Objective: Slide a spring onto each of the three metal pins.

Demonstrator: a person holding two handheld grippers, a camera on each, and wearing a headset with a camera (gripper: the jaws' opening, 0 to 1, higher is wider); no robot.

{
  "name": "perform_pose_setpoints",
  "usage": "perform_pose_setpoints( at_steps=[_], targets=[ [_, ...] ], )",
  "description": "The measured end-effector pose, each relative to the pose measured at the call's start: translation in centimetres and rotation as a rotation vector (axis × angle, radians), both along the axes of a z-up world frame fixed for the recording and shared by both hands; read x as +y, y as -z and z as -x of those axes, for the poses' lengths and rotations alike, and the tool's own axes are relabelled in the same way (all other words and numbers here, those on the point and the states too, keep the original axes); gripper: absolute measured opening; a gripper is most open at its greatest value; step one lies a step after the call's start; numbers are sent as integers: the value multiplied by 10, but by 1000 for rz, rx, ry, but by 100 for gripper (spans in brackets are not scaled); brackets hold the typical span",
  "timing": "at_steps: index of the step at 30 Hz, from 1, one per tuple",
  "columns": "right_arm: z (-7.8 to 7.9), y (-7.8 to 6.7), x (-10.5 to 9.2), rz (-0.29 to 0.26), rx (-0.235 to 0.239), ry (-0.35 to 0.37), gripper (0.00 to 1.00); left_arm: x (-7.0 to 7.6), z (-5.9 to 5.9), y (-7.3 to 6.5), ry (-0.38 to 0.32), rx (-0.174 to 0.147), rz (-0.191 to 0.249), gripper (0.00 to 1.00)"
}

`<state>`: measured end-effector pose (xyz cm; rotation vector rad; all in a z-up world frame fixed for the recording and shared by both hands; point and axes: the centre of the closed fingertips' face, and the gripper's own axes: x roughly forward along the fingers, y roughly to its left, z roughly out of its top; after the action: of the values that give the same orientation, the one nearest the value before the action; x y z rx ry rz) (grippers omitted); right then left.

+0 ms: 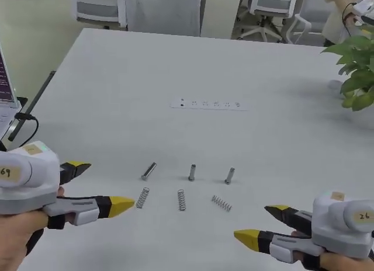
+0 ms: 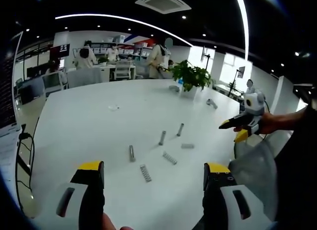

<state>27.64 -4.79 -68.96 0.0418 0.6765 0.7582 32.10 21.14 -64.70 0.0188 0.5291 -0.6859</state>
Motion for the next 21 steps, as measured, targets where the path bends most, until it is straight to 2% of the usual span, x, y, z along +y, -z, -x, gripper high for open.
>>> perform_pose_setpoints(
  at_steps=[8,21],
  targets=[
    [-1,2,1,-4,5,4,66,4,-12,2,2,-1,-7,78],
    [-2,3,6,-7,13,-7,65,-3,-34,11,30,14,-23,76]
  ],
)
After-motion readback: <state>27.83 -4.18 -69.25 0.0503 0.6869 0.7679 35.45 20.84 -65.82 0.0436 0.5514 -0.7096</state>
